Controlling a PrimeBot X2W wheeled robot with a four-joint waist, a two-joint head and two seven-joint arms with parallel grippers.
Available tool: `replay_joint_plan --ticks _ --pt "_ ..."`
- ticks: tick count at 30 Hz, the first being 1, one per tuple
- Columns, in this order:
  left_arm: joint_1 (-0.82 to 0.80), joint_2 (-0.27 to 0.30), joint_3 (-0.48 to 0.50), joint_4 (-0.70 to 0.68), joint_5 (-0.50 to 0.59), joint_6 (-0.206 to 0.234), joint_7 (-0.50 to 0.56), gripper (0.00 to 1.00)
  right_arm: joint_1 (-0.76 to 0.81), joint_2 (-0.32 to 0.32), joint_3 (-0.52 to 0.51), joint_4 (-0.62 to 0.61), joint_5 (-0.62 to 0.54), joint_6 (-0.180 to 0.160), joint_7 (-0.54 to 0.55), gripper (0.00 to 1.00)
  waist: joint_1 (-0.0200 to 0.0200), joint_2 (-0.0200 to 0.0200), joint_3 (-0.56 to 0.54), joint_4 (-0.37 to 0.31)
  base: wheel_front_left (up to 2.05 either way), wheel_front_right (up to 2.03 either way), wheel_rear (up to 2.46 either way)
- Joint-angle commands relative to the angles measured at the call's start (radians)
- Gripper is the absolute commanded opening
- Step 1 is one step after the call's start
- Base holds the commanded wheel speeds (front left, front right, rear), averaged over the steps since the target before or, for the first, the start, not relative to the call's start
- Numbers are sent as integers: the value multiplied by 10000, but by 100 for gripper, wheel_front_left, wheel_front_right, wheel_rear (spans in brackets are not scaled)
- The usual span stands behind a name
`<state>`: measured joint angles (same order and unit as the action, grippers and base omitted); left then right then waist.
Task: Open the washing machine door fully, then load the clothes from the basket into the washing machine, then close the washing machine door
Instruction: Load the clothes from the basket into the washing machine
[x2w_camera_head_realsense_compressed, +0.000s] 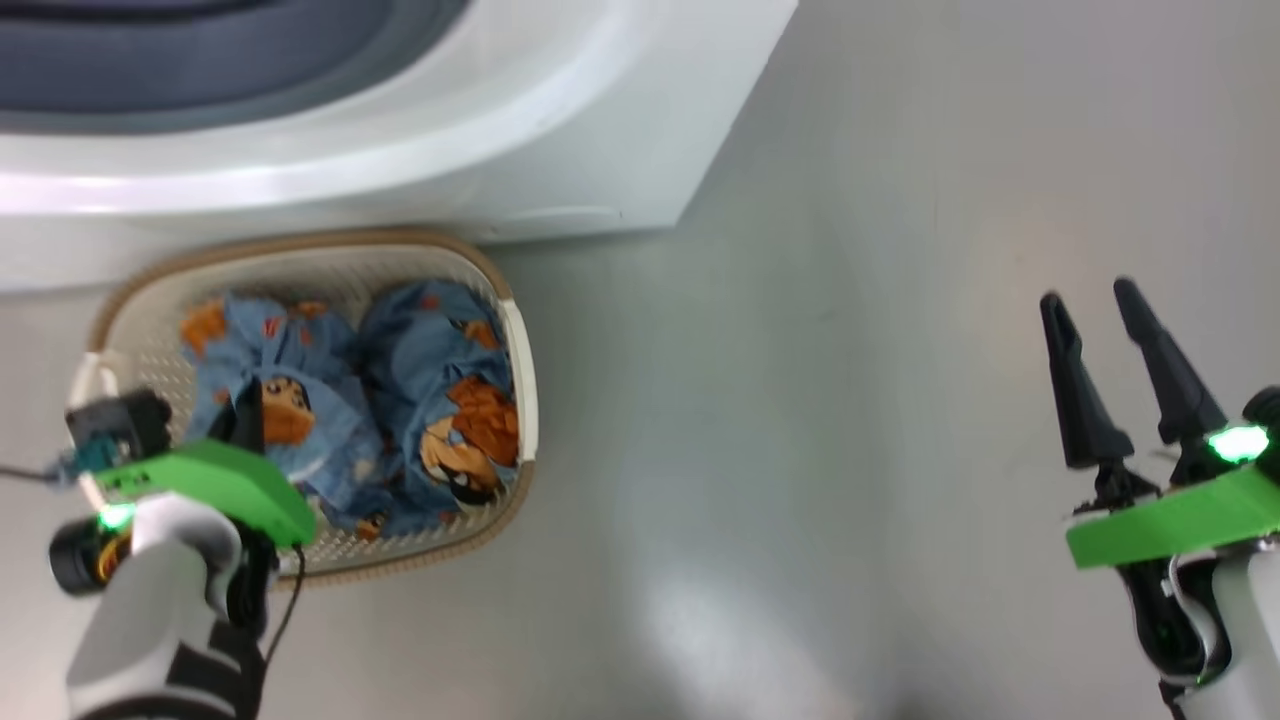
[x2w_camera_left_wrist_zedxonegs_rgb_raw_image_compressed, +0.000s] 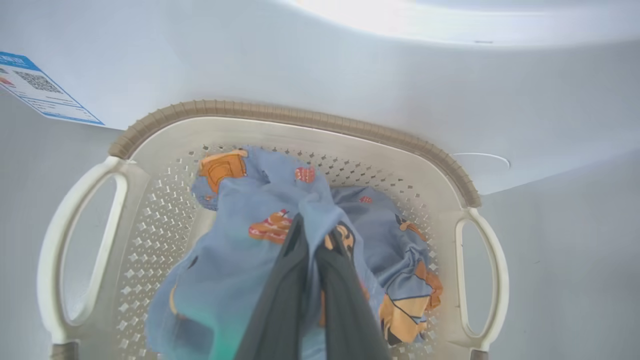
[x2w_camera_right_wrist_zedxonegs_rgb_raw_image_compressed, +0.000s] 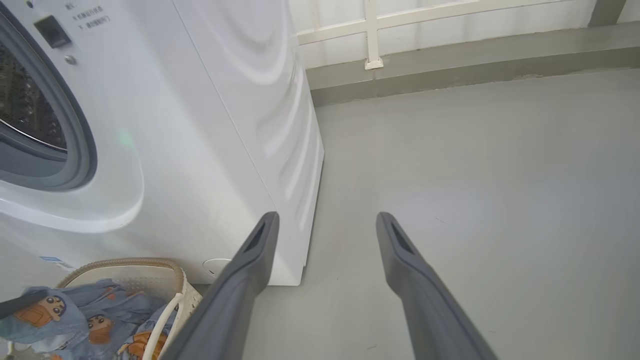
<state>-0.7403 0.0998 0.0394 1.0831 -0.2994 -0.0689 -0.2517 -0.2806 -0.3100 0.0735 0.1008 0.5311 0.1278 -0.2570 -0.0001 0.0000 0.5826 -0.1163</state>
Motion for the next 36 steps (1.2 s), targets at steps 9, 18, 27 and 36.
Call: replay_joint_plan --ticks 9,18,27,36 --pt "2076 81 752 -2019 320 -313 -99 0 1264 -167 126 76 -134 29 -48 100 1 0 -2330 430 0 0 0" --pt "3768 -166 1330 -4261 596 -538 -100 0 2036 -207 109 245 -184 29 -48 100 1 0 -3471 342 0 0 0" --pt "5316 -406 1406 -6638 646 -609 -100 0 2774 -268 -40 262 -189 29 -48 100 1 0 -4054 374 0 0 0" --pt "6893 -490 1180 -8874 308 -473 -101 0 3115 -286 -244 220 -159 29 -48 100 1 0 -4178 344 0 0 0"
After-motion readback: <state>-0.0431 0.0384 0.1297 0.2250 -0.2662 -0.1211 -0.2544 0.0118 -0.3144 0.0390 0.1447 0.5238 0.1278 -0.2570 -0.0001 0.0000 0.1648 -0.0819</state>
